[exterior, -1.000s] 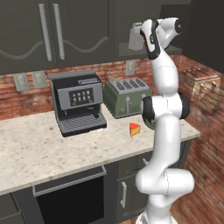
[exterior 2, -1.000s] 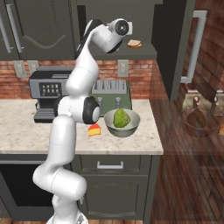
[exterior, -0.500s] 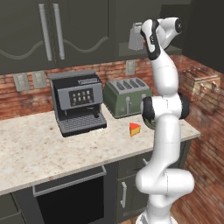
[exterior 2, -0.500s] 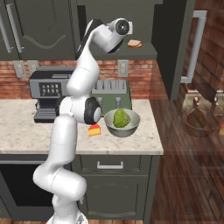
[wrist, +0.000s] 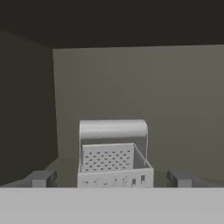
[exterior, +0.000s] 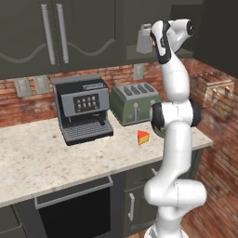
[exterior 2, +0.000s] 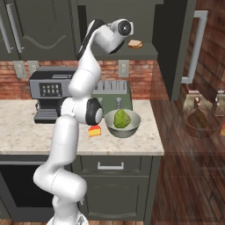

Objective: Pick the cheese from the fridge and the cheese grater from the cabinet and place them next to the salad bowl.

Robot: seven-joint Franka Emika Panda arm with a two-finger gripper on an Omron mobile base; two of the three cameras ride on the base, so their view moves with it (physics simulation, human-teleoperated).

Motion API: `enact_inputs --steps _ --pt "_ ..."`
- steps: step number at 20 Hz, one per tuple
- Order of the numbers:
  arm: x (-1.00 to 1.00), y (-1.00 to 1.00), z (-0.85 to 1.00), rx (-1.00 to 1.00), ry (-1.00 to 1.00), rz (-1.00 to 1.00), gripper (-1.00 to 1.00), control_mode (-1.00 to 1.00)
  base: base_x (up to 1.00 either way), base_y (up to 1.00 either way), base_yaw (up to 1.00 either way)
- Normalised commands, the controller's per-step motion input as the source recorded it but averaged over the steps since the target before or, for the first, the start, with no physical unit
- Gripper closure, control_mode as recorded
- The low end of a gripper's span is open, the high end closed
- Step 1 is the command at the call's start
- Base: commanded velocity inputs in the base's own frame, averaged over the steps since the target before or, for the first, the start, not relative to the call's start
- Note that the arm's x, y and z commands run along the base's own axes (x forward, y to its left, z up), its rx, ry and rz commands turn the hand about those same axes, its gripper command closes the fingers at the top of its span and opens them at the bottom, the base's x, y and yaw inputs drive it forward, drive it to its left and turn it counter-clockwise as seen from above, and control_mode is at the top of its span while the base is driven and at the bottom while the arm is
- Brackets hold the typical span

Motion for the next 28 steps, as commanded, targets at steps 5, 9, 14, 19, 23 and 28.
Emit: enact_inputs --steps 5,9,14,19,23,28 --pt "0.14 0.00 0.00 -0.01 0.00 0.01 -1.00 -1.00 0.00 0.00 0.00" --pt "0.09 0.00 0.00 -0.01 0.00 0.00 -1.00 -1.00 0.00 0.00 0.00" --pt "0.00 0.00 0.00 0.00 0.00 0.00 -1.00 -1.00 0.00 0.00 0.00" --pt "0.00 0.00 0.00 0.00 0.01 0.00 -1.00 -1.00 0.00 0.00 0.00" --pt "0.00 0.00 -0.05 0.00 0.02 0.00 -1.00 -1.00 0.00 0.00 0.00" --pt "0.00 0.00 -0.05 0.00 0.01 0.00 -1.00 -1.00 0.00 0.00 0.00"
